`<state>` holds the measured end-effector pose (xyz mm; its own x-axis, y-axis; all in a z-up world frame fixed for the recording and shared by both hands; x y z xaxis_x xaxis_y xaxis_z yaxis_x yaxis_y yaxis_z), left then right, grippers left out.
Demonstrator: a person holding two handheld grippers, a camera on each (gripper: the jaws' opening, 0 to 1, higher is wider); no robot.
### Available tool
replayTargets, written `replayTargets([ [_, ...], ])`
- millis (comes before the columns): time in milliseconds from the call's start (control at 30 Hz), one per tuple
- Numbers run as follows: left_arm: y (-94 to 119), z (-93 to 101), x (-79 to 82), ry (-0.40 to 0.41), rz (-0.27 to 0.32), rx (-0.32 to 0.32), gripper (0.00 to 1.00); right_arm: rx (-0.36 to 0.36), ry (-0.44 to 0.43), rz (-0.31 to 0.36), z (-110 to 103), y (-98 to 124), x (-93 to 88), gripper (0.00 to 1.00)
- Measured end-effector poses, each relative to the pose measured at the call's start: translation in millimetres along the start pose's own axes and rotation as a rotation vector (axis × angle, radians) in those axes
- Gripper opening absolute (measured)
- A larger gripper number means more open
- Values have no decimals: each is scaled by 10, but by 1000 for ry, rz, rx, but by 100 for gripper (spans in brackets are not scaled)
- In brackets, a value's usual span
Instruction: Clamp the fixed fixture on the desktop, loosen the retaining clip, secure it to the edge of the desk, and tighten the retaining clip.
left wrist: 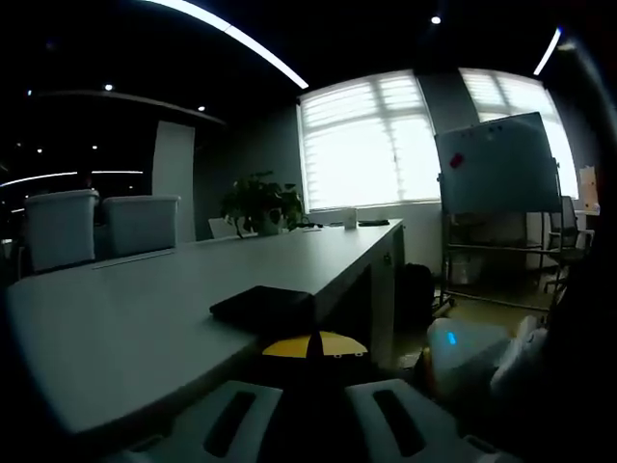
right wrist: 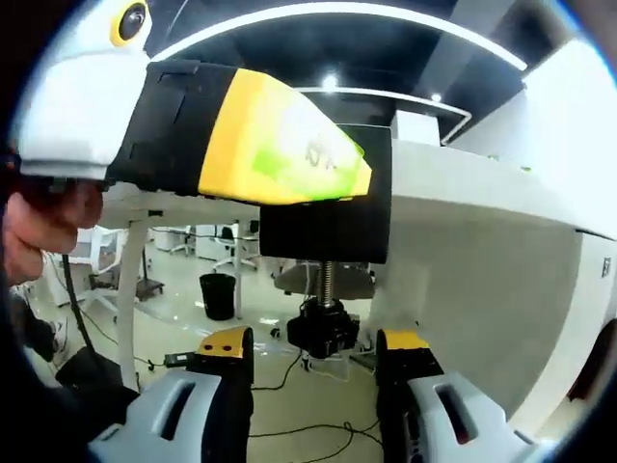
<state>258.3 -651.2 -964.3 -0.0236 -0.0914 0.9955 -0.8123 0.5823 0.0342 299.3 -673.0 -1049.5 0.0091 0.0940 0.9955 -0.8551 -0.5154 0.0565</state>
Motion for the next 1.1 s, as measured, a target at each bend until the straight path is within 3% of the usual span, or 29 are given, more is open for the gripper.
replayTargets([
  [400, -12, -3, -13, -3, -3, -1, 1, -21, -17, 15, -36, -61, 28, 38],
  [533, -12, -7, -14, -3, -3, -2, 1, -43, -23, 16, 20, -54, 26, 28],
  [733, -18, -5, -22, -3, -3, -4, 1, -40, -27, 17, 16, -43, 33, 27],
  [833, -17, -8, -23, -4, -3, -7, 1, 14, -9, -2, -1, -24, 36, 27],
  [967, -15, -12, -24, -9, -5, -12, 1, 192, 13, -20, 17, -36, 36, 27],
  [1033, -15, -10, -23, -9, -3, -13, 1, 251, 71, -32, 54, -38, 46, 27],
  [1100, -19, -7, -23, -11, -5, -13, 1, 308, 42, -38, 49, -43, 39, 27],
])
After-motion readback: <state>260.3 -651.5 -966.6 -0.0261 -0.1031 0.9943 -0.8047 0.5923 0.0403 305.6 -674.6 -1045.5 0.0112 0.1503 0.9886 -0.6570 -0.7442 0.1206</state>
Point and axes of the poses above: the point that each gripper's makers call its tool centre point, and the gripper's own axes: y roughly backward along the fingers, z roughly to its right, x roughly out of its top, the point moved 4 cm from there along y, roughly backward along the fingers, and after that the axes turned 14 degrees about x, right-handed, at the moved point
